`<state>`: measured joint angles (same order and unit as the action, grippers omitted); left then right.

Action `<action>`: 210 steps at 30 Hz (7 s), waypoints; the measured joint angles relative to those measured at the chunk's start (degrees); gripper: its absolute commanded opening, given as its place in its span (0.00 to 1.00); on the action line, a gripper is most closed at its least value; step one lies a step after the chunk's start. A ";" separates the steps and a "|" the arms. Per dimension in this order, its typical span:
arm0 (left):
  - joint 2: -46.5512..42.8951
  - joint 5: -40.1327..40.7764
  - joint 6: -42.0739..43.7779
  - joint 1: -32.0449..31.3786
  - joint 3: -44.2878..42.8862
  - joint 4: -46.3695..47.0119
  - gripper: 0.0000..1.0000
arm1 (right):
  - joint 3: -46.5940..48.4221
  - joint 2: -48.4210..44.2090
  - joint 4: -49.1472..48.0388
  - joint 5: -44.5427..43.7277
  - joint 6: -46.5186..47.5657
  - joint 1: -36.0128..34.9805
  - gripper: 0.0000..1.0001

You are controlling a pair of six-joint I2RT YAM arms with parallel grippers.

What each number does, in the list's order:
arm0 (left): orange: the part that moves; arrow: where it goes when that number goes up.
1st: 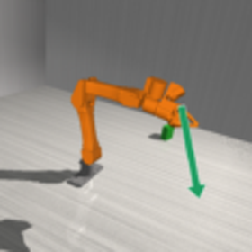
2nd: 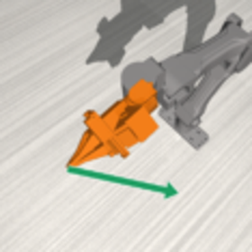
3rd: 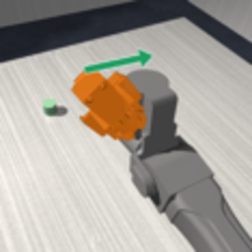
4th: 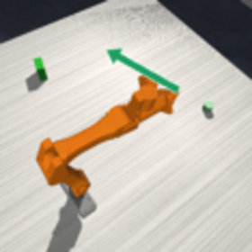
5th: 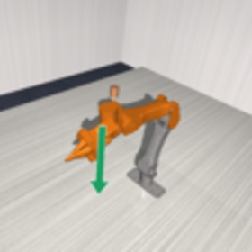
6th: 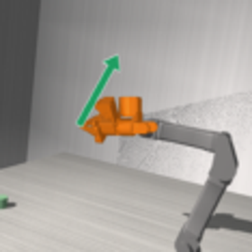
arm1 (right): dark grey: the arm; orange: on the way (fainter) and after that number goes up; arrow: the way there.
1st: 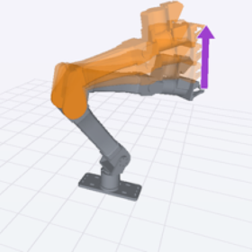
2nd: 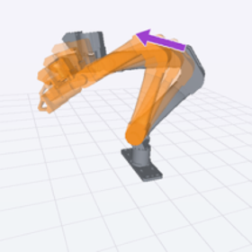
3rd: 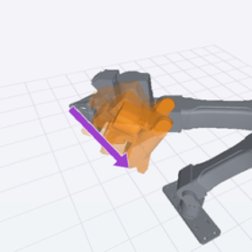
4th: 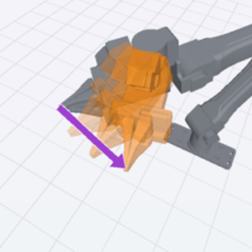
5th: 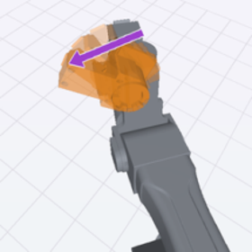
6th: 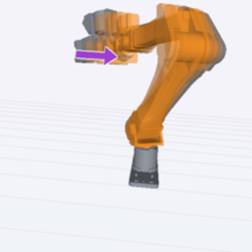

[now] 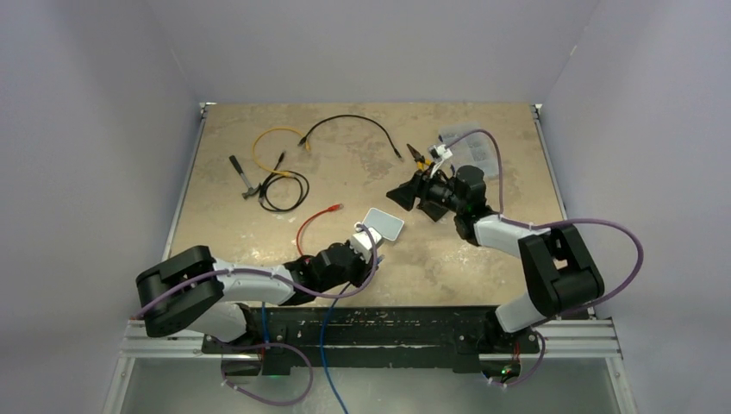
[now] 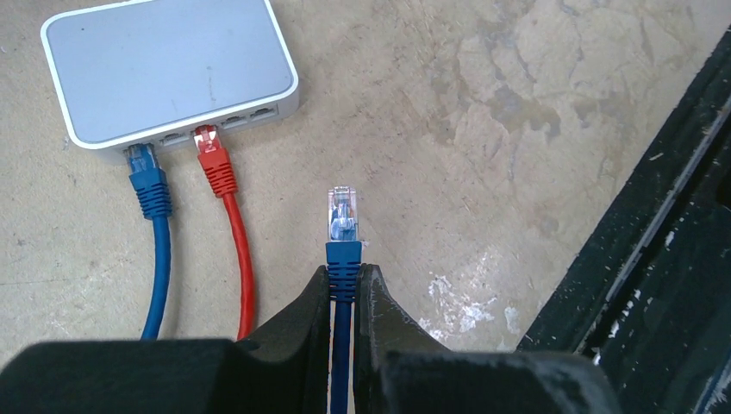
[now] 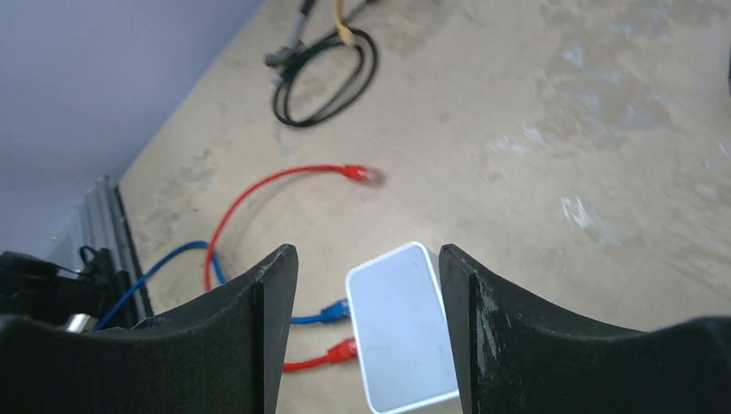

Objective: Insert the plug into the switch port
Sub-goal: Insert the connector into the switch port.

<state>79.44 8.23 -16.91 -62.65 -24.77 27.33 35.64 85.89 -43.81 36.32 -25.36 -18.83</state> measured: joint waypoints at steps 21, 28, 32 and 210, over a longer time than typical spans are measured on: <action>12.46 21.16 -0.42 -7.91 -3.41 3.23 0.00 | 4.70 14.23 15.41 -6.23 6.10 0.07 0.62; 12.48 24.52 0.74 -7.91 -3.52 2.34 0.00 | 1.38 13.29 13.77 -3.48 5.90 -1.68 0.55; 12.48 25.22 1.77 -7.91 -3.82 0.85 0.00 | 1.36 13.29 13.90 -1.99 6.25 -3.41 0.42; 14.53 10.78 -5.16 2.91 -14.75 -14.93 0.00 | 8.44 20.39 14.01 0.85 11.58 -5.62 0.43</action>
<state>93.97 19.00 -22.06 -59.75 -39.53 12.40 44.07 106.28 -29.80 37.17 -13.78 -24.45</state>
